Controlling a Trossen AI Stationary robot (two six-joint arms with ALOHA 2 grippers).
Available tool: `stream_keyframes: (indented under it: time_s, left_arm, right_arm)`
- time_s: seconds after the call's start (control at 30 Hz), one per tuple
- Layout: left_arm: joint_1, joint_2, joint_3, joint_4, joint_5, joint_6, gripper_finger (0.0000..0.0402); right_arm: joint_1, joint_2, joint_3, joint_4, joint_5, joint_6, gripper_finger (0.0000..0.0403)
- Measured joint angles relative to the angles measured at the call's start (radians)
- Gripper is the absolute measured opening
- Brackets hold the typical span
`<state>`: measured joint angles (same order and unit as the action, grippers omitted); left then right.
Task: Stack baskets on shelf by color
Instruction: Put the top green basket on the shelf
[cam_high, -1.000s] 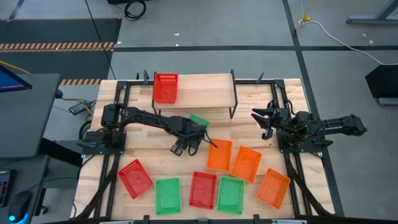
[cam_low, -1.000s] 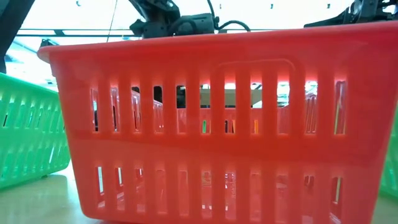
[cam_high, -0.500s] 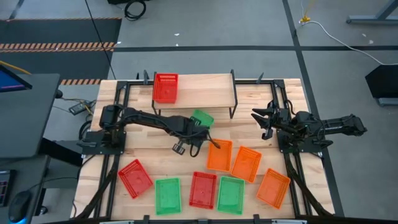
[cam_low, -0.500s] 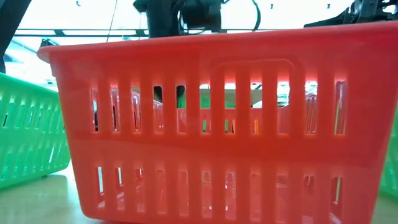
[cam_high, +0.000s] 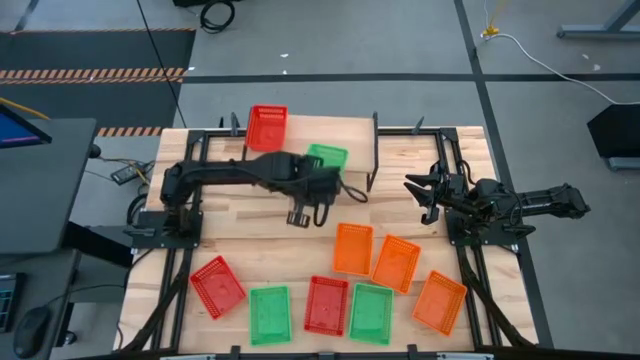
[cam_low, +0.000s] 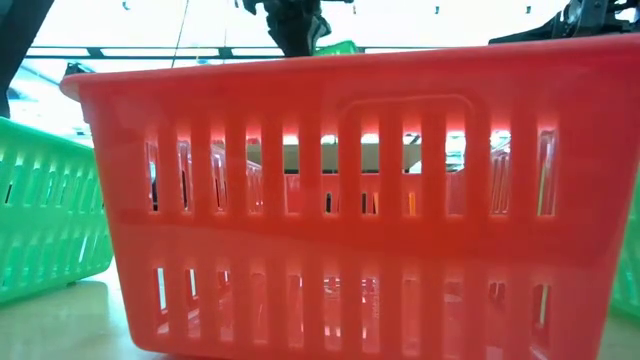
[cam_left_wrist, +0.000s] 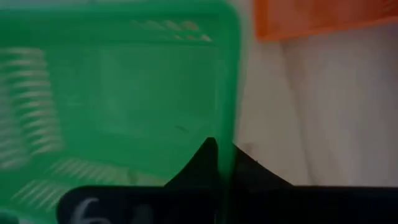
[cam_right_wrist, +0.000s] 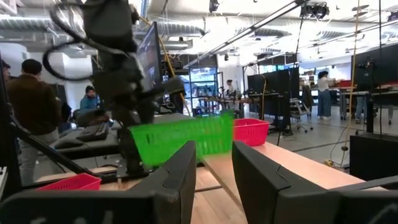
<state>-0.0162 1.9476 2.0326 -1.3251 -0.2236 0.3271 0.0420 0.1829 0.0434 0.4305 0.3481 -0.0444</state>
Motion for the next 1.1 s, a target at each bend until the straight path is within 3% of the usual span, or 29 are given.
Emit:
stream_keyframes:
  time_s: [0.17,0.33,0.53,0.77,1.1]
  left_arm:
    - [-0.008,0.000,0.065,-0.050,0.043,0.025,0.0005]
    - [0.042,0.001,0.064,-0.066,-0.120,0.059,0.0005]
    - [0.184,0.001,0.014,-0.033,-0.134,0.077,0.0005]
    - [0.319,0.002,-0.067,0.043,-0.026,0.087,0.0005]
    - [0.334,0.002,-0.109,0.098,-0.003,0.161,0.0006]
  right_arm:
    - [0.000,0.000,0.000,0.000,0.000,0.000,0.0110]
    - [0.000,0.000,0.000,0.000,0.000,0.000,0.0110]
    - [0.000,0.000,0.000,0.000,0.000,0.000,0.0110]
    - [0.000,0.000,0.000,0.000,0.000,0.000,0.0110]
    - [0.000,0.000,0.000,0.000,0.000,-0.002,0.0110]
